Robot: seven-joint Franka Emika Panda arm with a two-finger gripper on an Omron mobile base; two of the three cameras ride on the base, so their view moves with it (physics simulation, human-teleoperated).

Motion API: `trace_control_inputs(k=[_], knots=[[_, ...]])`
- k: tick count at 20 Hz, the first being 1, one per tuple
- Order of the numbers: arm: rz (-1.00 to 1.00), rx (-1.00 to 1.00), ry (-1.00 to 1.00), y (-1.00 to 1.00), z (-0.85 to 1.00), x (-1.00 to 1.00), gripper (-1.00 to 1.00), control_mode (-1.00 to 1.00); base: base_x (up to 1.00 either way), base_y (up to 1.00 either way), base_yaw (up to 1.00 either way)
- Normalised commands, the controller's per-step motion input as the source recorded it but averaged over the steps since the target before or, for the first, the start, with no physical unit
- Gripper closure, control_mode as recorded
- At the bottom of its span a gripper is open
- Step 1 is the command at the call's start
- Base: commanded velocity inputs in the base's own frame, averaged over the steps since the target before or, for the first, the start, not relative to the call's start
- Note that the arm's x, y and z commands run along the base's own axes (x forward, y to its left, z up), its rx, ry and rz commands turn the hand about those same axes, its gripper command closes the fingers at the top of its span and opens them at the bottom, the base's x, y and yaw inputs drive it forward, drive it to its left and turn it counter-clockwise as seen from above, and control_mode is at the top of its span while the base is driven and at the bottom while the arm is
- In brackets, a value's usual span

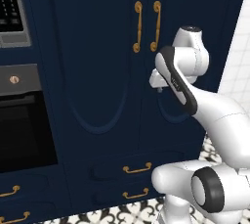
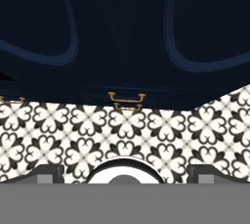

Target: Open the cabinet, pick up the bread from the cabinet and place it in the basket. Then move the basket to the dining counter.

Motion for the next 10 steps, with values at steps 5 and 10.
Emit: trace_control_inputs(k=[5,10], knots=[[0.0,-0.01,0.0,0.0,-0.01,0.0,-1.0,-1.0,0.0,0.0,0.0],[0.0,0.0,-0.16,0.08,0.09,0.0,-1.0,-1.0,0.0,0.0,0.0]])
